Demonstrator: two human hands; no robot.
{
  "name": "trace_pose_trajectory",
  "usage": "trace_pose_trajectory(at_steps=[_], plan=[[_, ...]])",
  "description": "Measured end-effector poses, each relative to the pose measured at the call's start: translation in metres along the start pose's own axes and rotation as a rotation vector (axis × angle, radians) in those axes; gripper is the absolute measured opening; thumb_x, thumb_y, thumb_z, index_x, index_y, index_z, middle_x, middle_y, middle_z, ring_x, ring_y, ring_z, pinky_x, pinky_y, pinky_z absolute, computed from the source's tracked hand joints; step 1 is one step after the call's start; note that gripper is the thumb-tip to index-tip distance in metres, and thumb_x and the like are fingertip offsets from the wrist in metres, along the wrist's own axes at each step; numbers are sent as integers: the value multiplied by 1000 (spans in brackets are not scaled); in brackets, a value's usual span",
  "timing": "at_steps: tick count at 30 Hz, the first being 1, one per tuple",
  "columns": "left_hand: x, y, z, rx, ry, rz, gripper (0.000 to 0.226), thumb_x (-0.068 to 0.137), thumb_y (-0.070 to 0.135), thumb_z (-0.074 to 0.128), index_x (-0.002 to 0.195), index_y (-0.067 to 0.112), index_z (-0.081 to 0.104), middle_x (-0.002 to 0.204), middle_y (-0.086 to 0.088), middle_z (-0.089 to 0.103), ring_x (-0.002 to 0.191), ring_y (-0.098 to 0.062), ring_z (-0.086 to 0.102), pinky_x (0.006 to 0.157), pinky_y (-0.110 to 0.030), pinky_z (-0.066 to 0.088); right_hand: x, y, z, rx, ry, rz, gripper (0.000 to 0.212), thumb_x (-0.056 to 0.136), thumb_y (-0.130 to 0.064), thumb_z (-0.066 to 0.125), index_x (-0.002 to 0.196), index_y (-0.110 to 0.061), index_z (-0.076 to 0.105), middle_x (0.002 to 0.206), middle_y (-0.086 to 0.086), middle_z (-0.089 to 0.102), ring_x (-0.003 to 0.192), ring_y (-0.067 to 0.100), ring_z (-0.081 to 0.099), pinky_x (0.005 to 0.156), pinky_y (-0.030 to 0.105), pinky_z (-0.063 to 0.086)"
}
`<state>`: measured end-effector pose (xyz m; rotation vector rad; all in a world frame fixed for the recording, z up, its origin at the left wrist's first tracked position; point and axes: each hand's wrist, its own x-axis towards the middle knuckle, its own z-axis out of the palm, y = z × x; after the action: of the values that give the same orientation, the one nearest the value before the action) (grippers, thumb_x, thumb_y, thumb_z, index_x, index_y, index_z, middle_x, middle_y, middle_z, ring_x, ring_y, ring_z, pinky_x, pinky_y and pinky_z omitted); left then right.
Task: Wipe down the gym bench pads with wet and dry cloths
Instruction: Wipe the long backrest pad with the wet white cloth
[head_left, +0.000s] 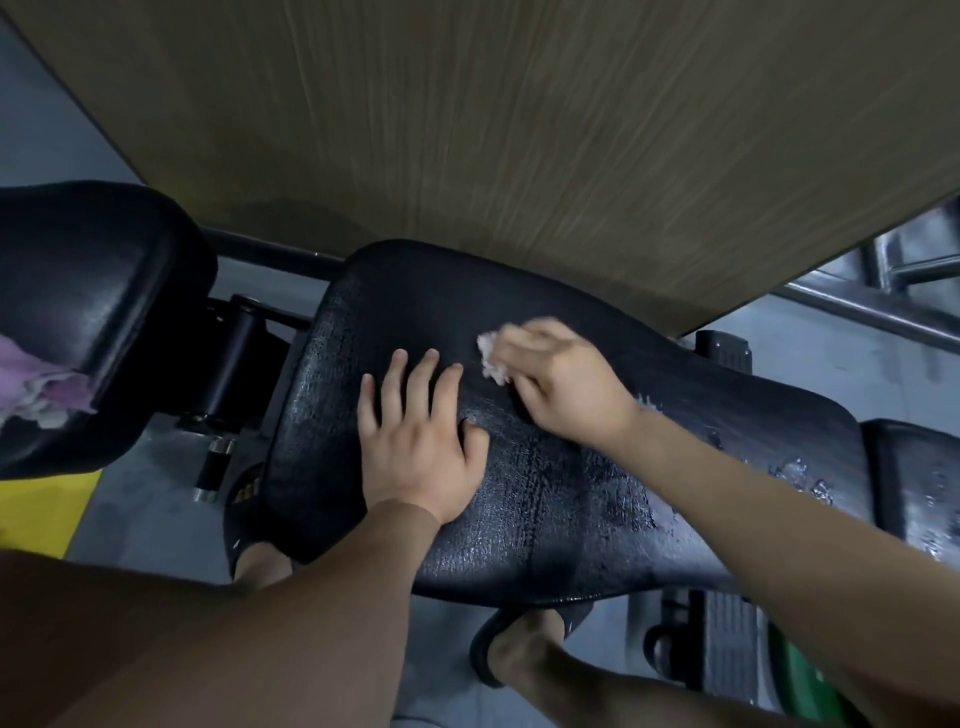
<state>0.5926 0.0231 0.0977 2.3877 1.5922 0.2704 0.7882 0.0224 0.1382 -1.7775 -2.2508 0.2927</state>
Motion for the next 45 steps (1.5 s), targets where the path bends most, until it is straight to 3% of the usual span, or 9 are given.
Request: trace_pose_trajectory(at_steps=[6, 13, 20, 26, 30, 33, 35, 40, 45], plan=[[-1, 0, 2, 11, 3, 5, 60, 85, 44, 50, 143, 25, 49, 157, -1, 39, 152, -29, 20, 122, -56, 11, -52, -7, 4, 8, -83, -140, 39, 93, 1, 52, 126, -10, 69, 127, 4, 67, 116, 27, 58, 107, 40, 47], [-3, 0, 4, 34, 6, 12, 60, 88, 43, 48, 145, 25, 47, 158, -1, 37, 152, -29, 19, 123, -56, 11, 0, 17, 9, -39, 128, 306, 44, 88, 1, 51, 126, -8, 69, 114, 6, 73, 100, 40, 61, 90, 41, 56], [-3, 0, 5, 45, 11, 16, 60, 88, 43, 45, 145, 24, 46, 158, -2, 36, 152, -30, 18, 122, -56, 12, -86, -23, -6, 70, -141, -83, 36, 87, 6, 57, 116, -8, 73, 120, 2, 70, 115, 24, 59, 108, 33, 47], [-4, 2, 5, 36, 31, 7, 59, 88, 43, 43, 144, 24, 47, 157, -2, 36, 152, -29, 19, 122, -56, 13, -77, 27, -16, -84, 83, 324, 40, 82, 8, 52, 109, -12, 74, 114, -2, 72, 104, 31, 62, 98, 33, 51], [-5, 1, 6, 37, 46, 15, 58, 89, 41, 45, 144, 23, 47, 157, -2, 37, 151, -30, 21, 121, -57, 15, -114, -48, 6, 130, -48, 49, 33, 81, 9, 53, 98, -12, 73, 121, -2, 69, 115, 22, 59, 107, 36, 46], [-5, 1, 7, 42, 56, 21, 57, 89, 41, 45, 143, 23, 48, 156, -3, 38, 151, -30, 21, 122, -57, 14, -140, -63, 6, 169, -191, -154, 28, 93, 2, 56, 109, -12, 73, 131, -4, 66, 124, 21, 57, 111, 34, 44], [-5, 1, 8, 48, 59, 19, 57, 89, 41, 44, 144, 24, 47, 156, -2, 38, 151, -30, 21, 122, -57, 14, -140, -40, 0, 138, -165, -125, 28, 94, 2, 52, 106, -13, 73, 130, -6, 66, 122, 21, 58, 109, 33, 45], [-7, 2, 8, 38, 60, 21, 56, 90, 41, 45, 143, 24, 47, 156, -2, 38, 151, -29, 21, 121, -57, 15, -132, -36, 7, 40, 109, 285, 38, 83, 10, 52, 108, -12, 72, 119, -3, 69, 107, 30, 61, 104, 34, 48], [-6, 2, 7, 37, 60, 19, 57, 89, 41, 41, 143, 24, 47, 156, -3, 38, 150, -30, 21, 121, -57, 14, -174, -85, 15, 164, -122, -66, 31, 98, -1, 49, 116, -13, 72, 131, -4, 65, 125, 24, 57, 105, 38, 48]])
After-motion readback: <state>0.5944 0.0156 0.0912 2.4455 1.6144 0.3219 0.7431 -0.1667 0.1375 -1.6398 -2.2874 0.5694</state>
